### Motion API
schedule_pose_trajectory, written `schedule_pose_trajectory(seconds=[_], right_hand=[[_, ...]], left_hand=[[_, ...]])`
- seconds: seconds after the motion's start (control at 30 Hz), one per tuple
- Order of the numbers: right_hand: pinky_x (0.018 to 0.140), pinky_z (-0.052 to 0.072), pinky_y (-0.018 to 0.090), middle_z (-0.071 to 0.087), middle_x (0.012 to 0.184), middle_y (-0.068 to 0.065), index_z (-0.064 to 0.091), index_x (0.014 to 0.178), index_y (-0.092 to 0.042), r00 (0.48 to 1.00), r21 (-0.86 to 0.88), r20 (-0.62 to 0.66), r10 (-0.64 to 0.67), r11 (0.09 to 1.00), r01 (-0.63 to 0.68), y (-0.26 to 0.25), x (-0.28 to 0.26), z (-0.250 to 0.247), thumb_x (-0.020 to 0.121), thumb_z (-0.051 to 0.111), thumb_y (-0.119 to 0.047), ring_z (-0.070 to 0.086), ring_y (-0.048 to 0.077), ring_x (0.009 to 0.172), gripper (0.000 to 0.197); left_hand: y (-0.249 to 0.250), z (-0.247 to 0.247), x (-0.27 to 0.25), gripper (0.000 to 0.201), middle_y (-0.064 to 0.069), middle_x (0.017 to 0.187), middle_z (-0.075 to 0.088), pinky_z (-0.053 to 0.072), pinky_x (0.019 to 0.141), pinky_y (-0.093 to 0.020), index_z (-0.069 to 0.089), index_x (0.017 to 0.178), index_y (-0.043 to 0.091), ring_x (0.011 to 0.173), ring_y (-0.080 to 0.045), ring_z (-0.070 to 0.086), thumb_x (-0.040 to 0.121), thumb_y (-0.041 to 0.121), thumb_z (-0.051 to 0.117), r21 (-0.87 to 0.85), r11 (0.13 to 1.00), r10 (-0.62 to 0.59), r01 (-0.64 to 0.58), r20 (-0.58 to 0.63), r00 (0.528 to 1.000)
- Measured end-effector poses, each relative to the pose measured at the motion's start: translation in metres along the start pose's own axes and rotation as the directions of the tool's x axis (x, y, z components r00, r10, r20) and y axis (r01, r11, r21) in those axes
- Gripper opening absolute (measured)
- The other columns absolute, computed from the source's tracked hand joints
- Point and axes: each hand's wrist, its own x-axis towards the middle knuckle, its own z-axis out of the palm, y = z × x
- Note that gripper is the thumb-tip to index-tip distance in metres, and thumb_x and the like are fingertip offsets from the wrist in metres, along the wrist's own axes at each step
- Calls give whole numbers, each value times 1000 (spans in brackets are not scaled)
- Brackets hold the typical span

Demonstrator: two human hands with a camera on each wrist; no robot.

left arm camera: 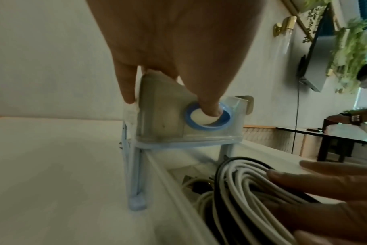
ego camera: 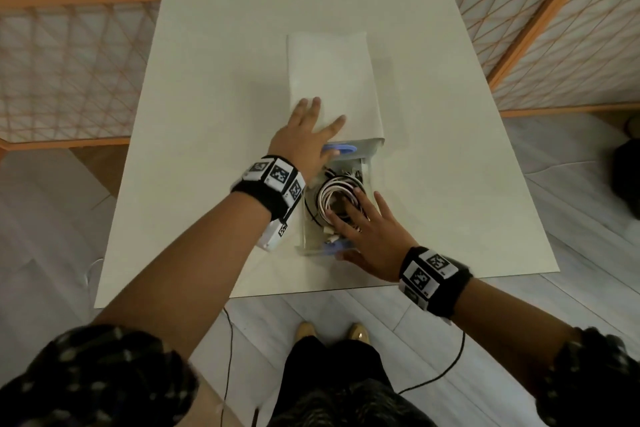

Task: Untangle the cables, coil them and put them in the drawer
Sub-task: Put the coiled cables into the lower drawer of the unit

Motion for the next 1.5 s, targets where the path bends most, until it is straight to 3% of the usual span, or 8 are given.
schedule_pose_trajectory(seconds=[0.27, 0.43, 0.67, 0.8, 0.9, 1.0, 1.13, 1.5], right_hand=[[105, 30, 59, 54, 134, 17, 35, 141, -24, 999, -30, 34, -7, 1000, 8, 12, 8, -8, 83, 16, -65, 39, 43, 131, 73], [115, -1, 56, 10, 158, 10, 1, 148, -28, 998, -39, 44, 44, 998, -42, 19, 42, -33, 83, 6, -68, 2, 39, 144, 76], [116, -2, 54, 12, 158, 6, 2, 148, -30, 999, -31, 42, 19, 999, -18, 25, 43, -32, 68, -13, -68, 2, 36, 145, 89], [116, -4, 53, 9, 158, 4, 0, 148, -31, 998, 0, 35, 55, 998, -55, 27, 46, -35, 86, 13, -66, -1, 32, 145, 72], [115, 6, 55, 21, 156, 8, 15, 148, -23, 989, 115, -62, 133, 985, -125, 10, 36, -25, 93, 35, -49, 12, 31, 145, 64], [104, 36, 51, 53, 136, 13, 48, 133, -10, 941, 161, -306, 147, 982, -101, -5, 18, -1, 86, 58, -22, 48, 31, 128, 50], [103, 39, 43, 58, 131, 11, 55, 127, -11, 895, 203, -428, 126, 978, -40, -15, 1, 16, 86, 36, -11, 54, 27, 123, 45], [97, 48, 38, 62, 127, 6, 60, 122, -14, 913, 160, -407, 12, 985, 58, -4, 5, 20, 85, 36, -8, 59, 23, 116, 44]], left_hand=[[3, 7, -4, 50, -9, 161, -2, 27, 115, -43, 7, 149, 39, 147, -30, -6, 101, 38, 23, 45, 999, 25, -25, -2, 1000], [5, 3, -6, 49, -8, 161, -2, 28, 114, -41, 6, 149, 38, 147, -29, -5, 101, 38, 20, 75, 997, 24, -25, 17, 1000], [5, 1, -7, 50, -8, 161, -3, 30, 114, -40, 2, 149, 38, 147, -29, -6, 102, 36, 21, 74, 997, 3, -6, 41, 999], [6, -5, -5, 49, -7, 161, -2, 29, 114, -41, 4, 149, 38, 147, -29, -7, 102, 38, 18, 49, 999, -8, 6, 55, 998], [6, -2, -9, 54, -7, 161, -3, 28, 115, -43, 4, 149, 38, 147, -30, -7, 100, 38, 28, 28, 1000, -5, 3, 44, 999], [5, 3, -18, 66, -6, 161, -5, 36, 110, -41, 0, 148, 40, 147, -29, -5, 98, 27, 42, 58, 998, 11, -13, 44, 999], [9, 5, -34, 67, -5, 161, -7, 44, 102, -39, -3, 148, 41, 147, -28, -6, 99, 24, 40, 108, 992, 62, -67, 55, 997], [8, 6, -40, 63, -5, 161, -4, 50, 86, -38, 1, 148, 41, 148, -26, -4, 100, 24, 37, 108, 990, 93, -94, 16, 996]])
